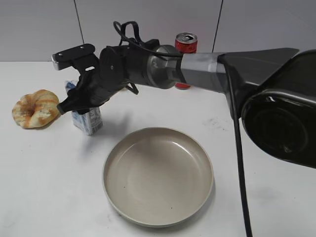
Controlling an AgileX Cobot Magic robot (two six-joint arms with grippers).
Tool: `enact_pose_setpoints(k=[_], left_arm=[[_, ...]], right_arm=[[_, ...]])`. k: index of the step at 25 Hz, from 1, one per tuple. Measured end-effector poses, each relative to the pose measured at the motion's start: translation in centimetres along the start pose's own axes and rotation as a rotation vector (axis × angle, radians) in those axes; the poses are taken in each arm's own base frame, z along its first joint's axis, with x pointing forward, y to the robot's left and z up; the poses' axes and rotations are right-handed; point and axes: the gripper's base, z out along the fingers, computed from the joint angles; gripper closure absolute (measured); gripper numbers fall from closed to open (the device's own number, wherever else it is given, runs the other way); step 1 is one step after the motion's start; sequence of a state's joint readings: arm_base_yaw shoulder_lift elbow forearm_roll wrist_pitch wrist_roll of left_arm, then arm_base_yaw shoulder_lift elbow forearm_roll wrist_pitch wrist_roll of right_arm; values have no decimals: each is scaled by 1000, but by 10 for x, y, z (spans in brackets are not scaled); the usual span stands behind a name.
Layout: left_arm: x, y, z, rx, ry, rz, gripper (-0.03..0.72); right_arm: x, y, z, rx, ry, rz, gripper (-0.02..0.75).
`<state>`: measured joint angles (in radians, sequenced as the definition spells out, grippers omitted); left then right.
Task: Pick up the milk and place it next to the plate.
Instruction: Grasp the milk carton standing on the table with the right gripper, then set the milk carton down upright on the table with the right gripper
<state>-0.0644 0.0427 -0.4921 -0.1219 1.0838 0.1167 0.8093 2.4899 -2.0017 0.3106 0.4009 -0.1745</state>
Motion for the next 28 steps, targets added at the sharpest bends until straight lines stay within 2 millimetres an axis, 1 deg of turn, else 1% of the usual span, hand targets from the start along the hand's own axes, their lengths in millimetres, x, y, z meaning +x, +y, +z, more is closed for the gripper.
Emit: enact_pose_setpoints(k=[1, 4, 8, 11, 14, 15, 17, 18, 20, 21, 22, 23, 24, 26, 27, 28], left_arm=[[0, 0, 0, 0, 0, 0, 459], [0, 0, 0, 0, 0, 0, 459], [0, 0, 0, 0, 0, 0, 459], [0, 0, 0, 0, 0, 0, 459], [0, 0, 0, 0, 0, 0, 459], [0, 0, 0, 0, 0, 0, 459], [0, 0, 0, 0, 0, 0, 459], [0, 0, 0, 0, 0, 0, 459], [0, 0, 0, 0, 0, 0, 459], [0, 0, 0, 0, 0, 0, 459], [0, 0, 0, 0, 0, 0, 459], [0, 0, 0, 0, 0, 0, 459], [0, 0, 0, 0, 0, 0, 459], [0, 0, 0, 0, 0, 0, 459], [0, 0, 0, 0, 0, 0, 459], [0, 0, 0, 0, 0, 0, 459]], right_arm=[[-1, 0, 0, -3, -3, -3, 437], [-3, 2, -1, -11, 3, -23, 437], [-11, 4, -7, -24, 18, -58, 437], [-23, 6, -21, -22, 20, -95, 437], [-40, -1, -50, -19, 33, -96, 437], [-47, -5, -63, -19, 38, -98, 437], [-62, -21, -94, -2, 33, -88, 437], [-65, -30, -107, 10, 36, -81, 437], [-76, -49, -148, 50, 9, -63, 437], [-76, -59, -165, 77, 10, -55, 437], [-78, -66, -187, 106, -2, -58, 437], [-76, -74, -208, 138, -3, -57, 437], [-71, -82, -224, 165, 7, -52, 437], [-61, -91, -262, 218, 12, -48, 437], [-52, -95, -278, 239, 22, -36, 437], [-41, -98, -289, 253, 43, -21, 437]])
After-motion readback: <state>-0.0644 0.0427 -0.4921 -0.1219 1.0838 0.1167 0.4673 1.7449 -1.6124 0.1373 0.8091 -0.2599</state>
